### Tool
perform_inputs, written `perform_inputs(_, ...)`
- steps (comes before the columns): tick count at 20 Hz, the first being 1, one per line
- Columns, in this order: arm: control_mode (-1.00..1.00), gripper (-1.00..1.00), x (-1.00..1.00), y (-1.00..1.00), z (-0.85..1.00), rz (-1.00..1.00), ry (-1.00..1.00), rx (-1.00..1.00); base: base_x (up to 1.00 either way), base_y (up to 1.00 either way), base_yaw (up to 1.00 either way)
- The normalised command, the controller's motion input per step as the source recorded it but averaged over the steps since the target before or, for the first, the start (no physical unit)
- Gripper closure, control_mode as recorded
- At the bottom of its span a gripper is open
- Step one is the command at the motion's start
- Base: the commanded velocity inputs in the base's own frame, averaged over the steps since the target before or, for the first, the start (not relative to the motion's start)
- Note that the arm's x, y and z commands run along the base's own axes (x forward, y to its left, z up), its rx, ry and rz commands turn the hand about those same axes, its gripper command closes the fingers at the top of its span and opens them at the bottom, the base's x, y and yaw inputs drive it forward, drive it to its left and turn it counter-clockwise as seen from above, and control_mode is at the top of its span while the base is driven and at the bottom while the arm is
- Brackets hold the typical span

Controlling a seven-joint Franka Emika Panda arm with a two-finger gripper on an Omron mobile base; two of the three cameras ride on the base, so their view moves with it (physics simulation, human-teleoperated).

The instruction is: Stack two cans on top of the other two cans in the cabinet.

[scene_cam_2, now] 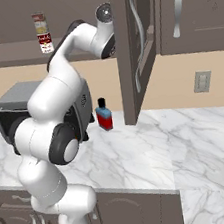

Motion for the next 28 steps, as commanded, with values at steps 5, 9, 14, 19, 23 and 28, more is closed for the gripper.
perform_inputs(5, -1.0, 1.0, -0.12, 0.0, 0.01, 0.13, 0.0, 0.0, 0.0, 0.0, 0.0)
perform_inputs(9, -1.0, 1.0, -0.26, 0.14, 0.15, 0.06, -0.02, 0.0, 0.0, 0.0, 0.0)
perform_inputs(14, -1.0, 1.0, -0.17, 0.29, 0.14, 0.0, 0.0, 0.0, 0.0, 0.0, 0.0)
perform_inputs(19, -1.0, 1.0, -0.03, 0.28, 0.18, 0.0, -0.03, 0.0, 0.0, 0.0, 0.0)
perform_inputs(23, -1.0, 1.0, -0.03, 0.14, 0.24, 0.0, -0.11, 0.0, 0.0, 0.0, 0.0)
perform_inputs(28, -1.0, 1.0, 0.0, 0.19, 0.1, -0.01, -0.09, 0.0, 0.0, 0.0, 0.0)
